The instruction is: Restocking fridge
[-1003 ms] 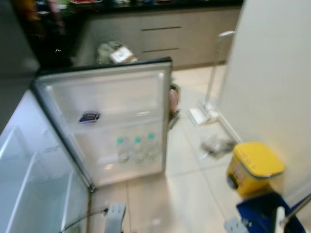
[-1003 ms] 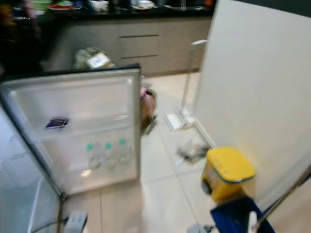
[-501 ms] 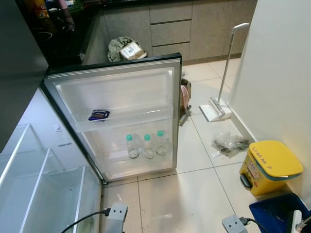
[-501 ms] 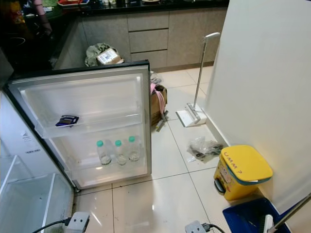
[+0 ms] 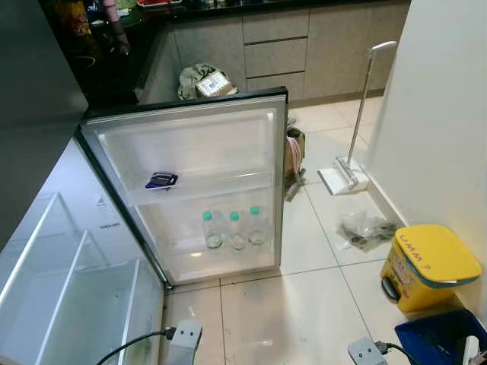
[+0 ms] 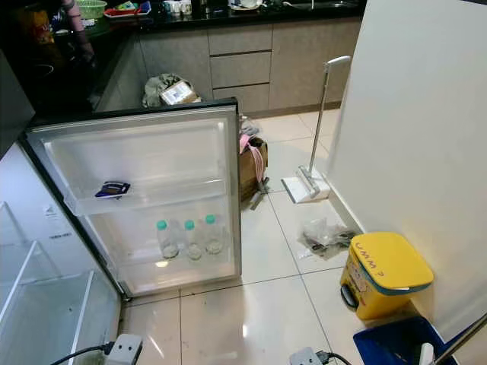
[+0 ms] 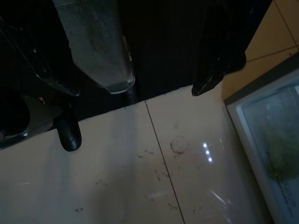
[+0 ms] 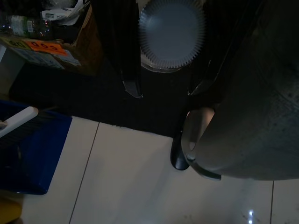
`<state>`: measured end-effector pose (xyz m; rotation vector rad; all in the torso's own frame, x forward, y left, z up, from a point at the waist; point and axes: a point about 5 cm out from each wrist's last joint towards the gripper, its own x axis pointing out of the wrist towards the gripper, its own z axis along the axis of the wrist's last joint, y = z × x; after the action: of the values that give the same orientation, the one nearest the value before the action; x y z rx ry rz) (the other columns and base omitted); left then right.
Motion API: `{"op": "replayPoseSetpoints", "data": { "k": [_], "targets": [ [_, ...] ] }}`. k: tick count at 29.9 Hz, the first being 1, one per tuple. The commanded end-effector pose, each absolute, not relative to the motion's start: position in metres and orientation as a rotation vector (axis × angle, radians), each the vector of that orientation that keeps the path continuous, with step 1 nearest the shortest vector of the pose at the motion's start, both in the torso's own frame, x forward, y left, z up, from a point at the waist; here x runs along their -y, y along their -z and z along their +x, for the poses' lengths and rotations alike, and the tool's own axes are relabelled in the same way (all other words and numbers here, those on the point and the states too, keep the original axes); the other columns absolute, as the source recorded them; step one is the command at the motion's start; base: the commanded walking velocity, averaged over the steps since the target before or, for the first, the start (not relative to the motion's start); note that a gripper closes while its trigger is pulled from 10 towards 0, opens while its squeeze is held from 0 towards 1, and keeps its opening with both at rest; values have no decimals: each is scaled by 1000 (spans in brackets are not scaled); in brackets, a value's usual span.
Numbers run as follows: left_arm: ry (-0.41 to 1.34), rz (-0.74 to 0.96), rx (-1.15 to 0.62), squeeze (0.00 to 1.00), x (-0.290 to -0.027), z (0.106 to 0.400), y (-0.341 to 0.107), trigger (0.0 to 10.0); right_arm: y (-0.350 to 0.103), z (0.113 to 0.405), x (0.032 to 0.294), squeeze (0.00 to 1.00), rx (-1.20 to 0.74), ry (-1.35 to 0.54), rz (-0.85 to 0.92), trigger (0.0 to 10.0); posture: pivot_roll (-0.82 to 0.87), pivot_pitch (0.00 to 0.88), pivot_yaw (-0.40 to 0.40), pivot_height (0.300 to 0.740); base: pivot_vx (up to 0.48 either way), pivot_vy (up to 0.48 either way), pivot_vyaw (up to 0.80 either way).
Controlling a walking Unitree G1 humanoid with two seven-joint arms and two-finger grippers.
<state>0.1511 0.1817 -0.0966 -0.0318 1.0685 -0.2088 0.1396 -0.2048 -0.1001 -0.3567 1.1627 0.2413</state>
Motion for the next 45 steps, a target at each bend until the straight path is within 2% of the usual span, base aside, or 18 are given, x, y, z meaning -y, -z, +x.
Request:
{"op": "replayPoseSetpoints", "data": {
  "k": [1, 22, 30, 38, 45],
  "targets": [
    [210, -15, -1079, 0, -183, 150, 97, 10000, 99, 142, 203, 0, -1158, -243, -352, 10000, -126, 0, 27, 740, 326, 0, 0],
    [213, -2, -1072, 0, -185, 153, 96, 10000, 98, 148, 199, 0, -1140, -246, -341, 10000, -126, 0, 35, 740, 328, 0, 0],
    [227, -7, -1062, 0, -182, 153, 96, 10000, 96, 152, 199, 0, -1111, -235, -326, 10000, -134, 0, 39, 740, 0, 0, 0],
    [226, 2, -1064, 0, -181, 153, 96, 10000, 87, 174, 193, 0, -1015, -263, -322, 10000, -142, 0, 40, 740, 0, -446, 0],
    [221, -14, -1066, 0, -179, 153, 96, 10000, 74, 199, 178, 0, -899, -399, -306, 10000, -145, 0, 36, 740, 0, 0, 0]
  ]
}}
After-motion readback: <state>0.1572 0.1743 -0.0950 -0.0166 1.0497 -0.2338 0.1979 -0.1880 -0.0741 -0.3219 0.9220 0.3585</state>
